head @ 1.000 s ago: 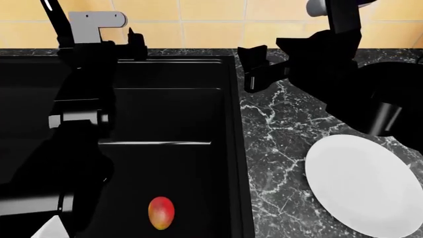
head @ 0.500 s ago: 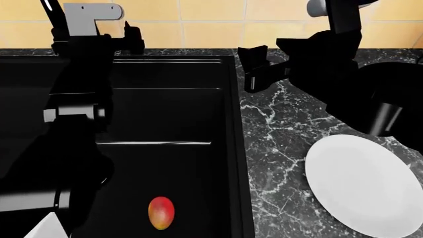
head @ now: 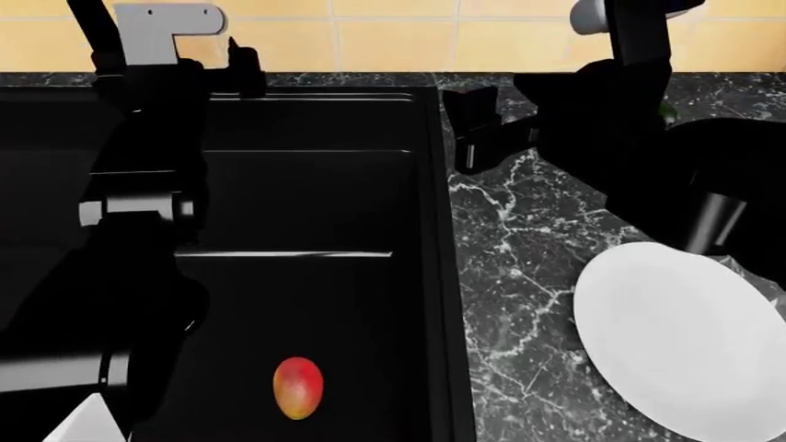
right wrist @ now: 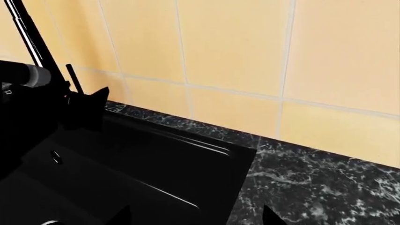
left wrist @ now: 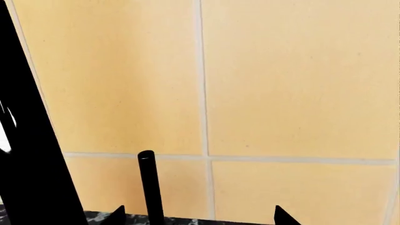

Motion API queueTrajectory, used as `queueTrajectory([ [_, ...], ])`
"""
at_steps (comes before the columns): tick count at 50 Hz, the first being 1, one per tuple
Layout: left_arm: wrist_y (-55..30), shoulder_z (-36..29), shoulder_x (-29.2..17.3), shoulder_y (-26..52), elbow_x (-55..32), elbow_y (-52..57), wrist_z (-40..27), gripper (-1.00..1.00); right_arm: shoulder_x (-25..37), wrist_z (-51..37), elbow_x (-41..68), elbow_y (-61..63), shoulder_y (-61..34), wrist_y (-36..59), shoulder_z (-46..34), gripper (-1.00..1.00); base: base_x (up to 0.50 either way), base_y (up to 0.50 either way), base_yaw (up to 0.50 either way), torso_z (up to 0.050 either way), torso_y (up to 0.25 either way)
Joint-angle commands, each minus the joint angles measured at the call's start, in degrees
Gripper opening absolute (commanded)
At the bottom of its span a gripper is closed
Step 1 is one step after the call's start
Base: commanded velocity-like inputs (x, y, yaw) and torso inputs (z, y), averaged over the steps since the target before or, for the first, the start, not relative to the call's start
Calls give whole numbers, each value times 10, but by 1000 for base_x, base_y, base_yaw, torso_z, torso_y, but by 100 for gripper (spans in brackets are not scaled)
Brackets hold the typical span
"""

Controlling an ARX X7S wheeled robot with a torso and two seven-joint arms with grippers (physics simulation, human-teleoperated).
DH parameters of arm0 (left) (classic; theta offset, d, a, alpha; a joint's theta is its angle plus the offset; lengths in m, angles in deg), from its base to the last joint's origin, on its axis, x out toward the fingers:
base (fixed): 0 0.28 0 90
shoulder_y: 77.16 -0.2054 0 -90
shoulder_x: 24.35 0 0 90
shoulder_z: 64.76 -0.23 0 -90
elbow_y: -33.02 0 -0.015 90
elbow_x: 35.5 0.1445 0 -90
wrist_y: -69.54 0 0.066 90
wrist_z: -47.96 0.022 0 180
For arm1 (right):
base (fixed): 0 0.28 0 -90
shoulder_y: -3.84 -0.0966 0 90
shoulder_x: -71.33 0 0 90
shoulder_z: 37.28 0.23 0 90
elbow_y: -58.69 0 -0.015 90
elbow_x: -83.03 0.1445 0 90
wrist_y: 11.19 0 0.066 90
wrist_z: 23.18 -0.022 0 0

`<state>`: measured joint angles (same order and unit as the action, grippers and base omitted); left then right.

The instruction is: Pick the mango from the counter and place it in the sink. Then turn on the sink faucet.

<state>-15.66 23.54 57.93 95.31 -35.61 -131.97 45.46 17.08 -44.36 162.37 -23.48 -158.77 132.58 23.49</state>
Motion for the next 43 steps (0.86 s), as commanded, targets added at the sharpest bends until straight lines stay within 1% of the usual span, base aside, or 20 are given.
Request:
queueTrajectory([
  [1, 8, 2, 2, 2, -2, 0, 6, 100, 2, 0, 1, 1, 2, -2, -1, 100, 0, 0, 0, 0, 0],
  [11, 21, 4, 21, 2, -5, 0, 42, 100, 3, 0, 1, 2, 4, -3, 0, 100, 0, 0, 0, 0, 0],
  [21, 23, 5, 35, 0, -5, 0, 62, 100, 5, -1, 1, 1, 5, -5, -1, 100, 0, 0, 0, 0, 0],
  [29, 24, 8, 43, -2, -4, 0, 74, 100, 3, -1, 1, -1, 2, -5, -1, 100, 0, 0, 0, 0, 0],
  [43, 20, 6, 45, -3, -1, 0, 75, 100, 5, 0, 3, -2, 1, -5, -2, 100, 0, 0, 0, 0, 0],
])
